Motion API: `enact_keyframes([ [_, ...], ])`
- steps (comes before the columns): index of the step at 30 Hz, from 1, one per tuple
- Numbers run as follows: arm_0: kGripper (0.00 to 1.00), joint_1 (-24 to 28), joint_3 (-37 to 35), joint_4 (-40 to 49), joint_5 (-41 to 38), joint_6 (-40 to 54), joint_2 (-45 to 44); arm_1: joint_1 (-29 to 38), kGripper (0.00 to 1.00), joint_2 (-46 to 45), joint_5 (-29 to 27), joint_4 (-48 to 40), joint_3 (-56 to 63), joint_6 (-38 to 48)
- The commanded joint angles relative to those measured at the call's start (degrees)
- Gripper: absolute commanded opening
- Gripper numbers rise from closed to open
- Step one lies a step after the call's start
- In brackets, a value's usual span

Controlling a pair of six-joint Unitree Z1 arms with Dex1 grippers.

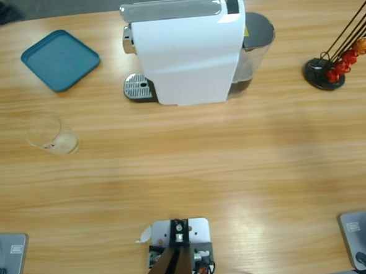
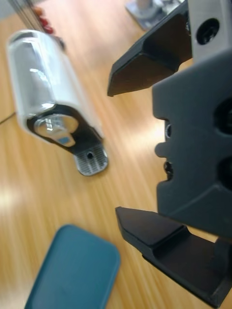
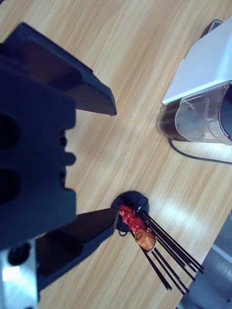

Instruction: Pour coffee

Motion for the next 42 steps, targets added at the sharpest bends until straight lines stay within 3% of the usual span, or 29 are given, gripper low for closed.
enact_keyframes([
  [1,0.992,0.7,-9.3,-0.9,-0.2,-11.2,14.7,0.6,0.812,-0.8,-1.8,0.1,0.9,2.3],
  [6,0.881,1.7,-11.4,-1.2,-3.8,-16.5,19.9,0.6,0.774,-0.5,-1.8,0.1,0.8,2.3],
  [12,0.881,6.9,-11.5,-4.7,-24.6,-16.7,25.0,0.6,0.757,-0.4,-2.0,0.2,0.8,2.4],
  [22,0.888,6.9,-12.7,-5.6,-24.4,-16.1,27.5,0.6,0.757,0.1,-2.0,0.2,0.7,2.5],
  [26,0.759,5.7,-14.4,-5.8,-26.4,-16.0,29.8,0.6,0.757,0.2,-2.0,0.2,0.7,2.5],
  [30,0.549,5.6,-15.0,-6.3,-26.5,-16.0,30.1,0.6,0.76,0.6,-2.0,0.2,0.6,2.5],
  [34,0.503,5.5,-15.3,-6.3,-26.6,-15.9,30.3,0.6,0.759,0.8,-2.0,0.2,0.5,2.5],
  [38,0.265,5.2,-15.6,-6.5,-26.9,-15.9,30.6,0.6,0.761,0.8,-2.0,0.2,0.5,2.5],
  [42,0.274,5.0,-15.3,-6.4,-26.9,-15.9,31.0,0.6,0.761,0.8,-2.0,0.2,0.5,2.5],
])
